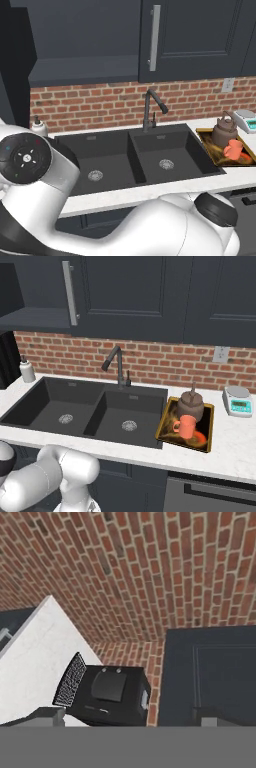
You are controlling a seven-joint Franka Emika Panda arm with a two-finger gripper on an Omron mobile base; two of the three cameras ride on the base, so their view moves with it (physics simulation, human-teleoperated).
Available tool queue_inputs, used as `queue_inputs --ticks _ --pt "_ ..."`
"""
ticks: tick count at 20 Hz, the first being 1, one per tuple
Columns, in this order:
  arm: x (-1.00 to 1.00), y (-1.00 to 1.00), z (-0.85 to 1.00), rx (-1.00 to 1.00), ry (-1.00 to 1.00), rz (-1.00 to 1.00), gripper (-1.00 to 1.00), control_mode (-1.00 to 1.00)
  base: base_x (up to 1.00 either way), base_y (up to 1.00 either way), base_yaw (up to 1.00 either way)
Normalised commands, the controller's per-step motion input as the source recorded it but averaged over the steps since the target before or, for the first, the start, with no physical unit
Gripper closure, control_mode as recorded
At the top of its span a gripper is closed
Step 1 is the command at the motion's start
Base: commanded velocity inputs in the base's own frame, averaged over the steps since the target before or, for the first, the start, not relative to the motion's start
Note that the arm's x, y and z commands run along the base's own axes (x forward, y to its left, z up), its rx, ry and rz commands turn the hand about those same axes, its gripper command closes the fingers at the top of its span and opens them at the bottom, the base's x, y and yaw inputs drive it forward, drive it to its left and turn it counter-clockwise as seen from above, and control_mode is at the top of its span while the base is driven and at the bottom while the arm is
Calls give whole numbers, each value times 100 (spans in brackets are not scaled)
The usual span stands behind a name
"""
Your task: Pick the kettle from the counter and place it on the tray. Then pick the mug from the cabinet and place it on the tray. Then close the cabinet doors.
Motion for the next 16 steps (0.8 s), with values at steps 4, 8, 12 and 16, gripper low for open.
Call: queue_inputs --ticks 4,8,12,16 --pt "21 -7 0 0 -2 0 -100 -100 0 0 0" --pt "15 -34 3 0 0 -6 -100 -100 0 0 0" --pt "12 -45 9 0 0 -14 -100 -100 0 0 0" --pt "13 -52 9 0 0 -18 -100 -100 0 0 0"
